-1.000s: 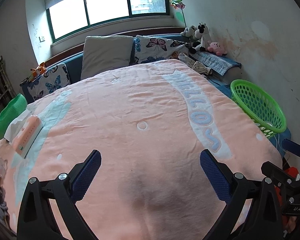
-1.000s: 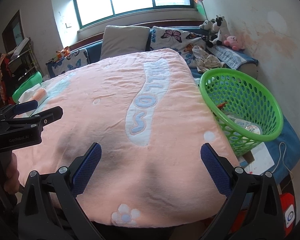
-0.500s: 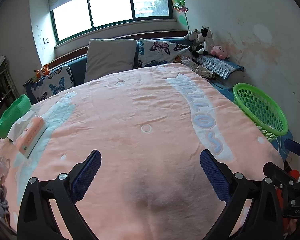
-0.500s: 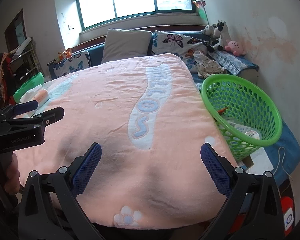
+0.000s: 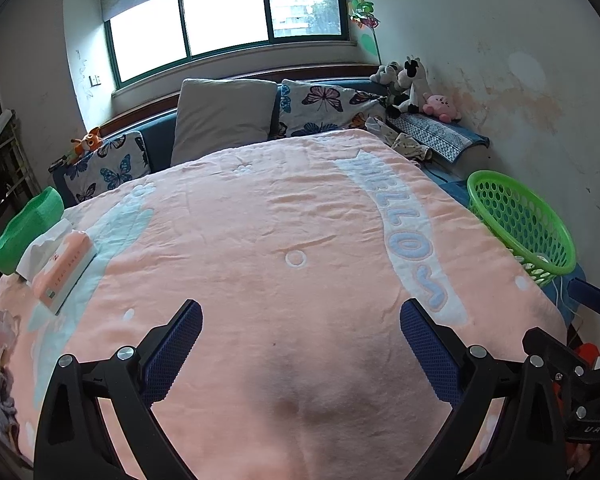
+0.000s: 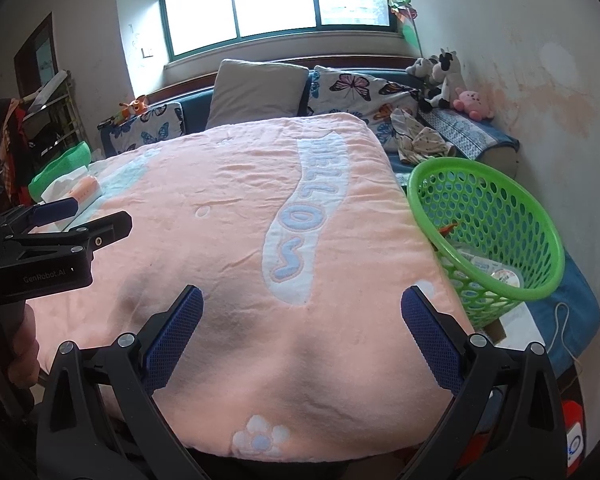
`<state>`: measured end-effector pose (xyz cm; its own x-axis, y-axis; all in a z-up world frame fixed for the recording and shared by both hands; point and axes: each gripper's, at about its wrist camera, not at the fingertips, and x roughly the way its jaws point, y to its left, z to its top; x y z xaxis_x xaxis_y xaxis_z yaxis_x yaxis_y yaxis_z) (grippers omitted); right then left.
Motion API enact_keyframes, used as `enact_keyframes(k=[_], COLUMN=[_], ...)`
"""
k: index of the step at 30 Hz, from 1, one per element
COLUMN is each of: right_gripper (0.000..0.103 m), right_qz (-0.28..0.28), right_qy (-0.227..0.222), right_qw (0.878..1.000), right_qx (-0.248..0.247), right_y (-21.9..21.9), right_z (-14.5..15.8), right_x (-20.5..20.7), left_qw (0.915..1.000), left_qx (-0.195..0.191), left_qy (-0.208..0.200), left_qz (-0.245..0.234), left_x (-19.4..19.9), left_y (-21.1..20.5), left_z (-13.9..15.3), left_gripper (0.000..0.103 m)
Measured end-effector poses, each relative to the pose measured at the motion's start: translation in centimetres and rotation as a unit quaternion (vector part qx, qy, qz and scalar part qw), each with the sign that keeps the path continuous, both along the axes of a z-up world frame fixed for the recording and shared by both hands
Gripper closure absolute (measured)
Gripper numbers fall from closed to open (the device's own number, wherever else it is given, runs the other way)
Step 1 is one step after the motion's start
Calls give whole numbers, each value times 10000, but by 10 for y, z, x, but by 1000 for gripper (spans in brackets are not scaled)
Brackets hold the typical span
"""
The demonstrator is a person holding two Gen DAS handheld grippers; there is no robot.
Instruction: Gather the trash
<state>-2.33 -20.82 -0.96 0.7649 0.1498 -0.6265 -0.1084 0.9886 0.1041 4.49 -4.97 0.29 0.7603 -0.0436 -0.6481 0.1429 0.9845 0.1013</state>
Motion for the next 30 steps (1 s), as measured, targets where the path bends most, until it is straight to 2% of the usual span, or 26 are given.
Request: enact_keyframes(k=[30], right_gripper=[4], right_qz=[38], right_qy=[27], right_qw=[10000], right_qx=[15], right_y=[5], right_z=[-2], right_x=[2], left_qw=[10000], left_qx=[25], left_qy=[40], left_qz=[-19], left_x=[0], left_y=[2], left_z=[-5], left_gripper=[7])
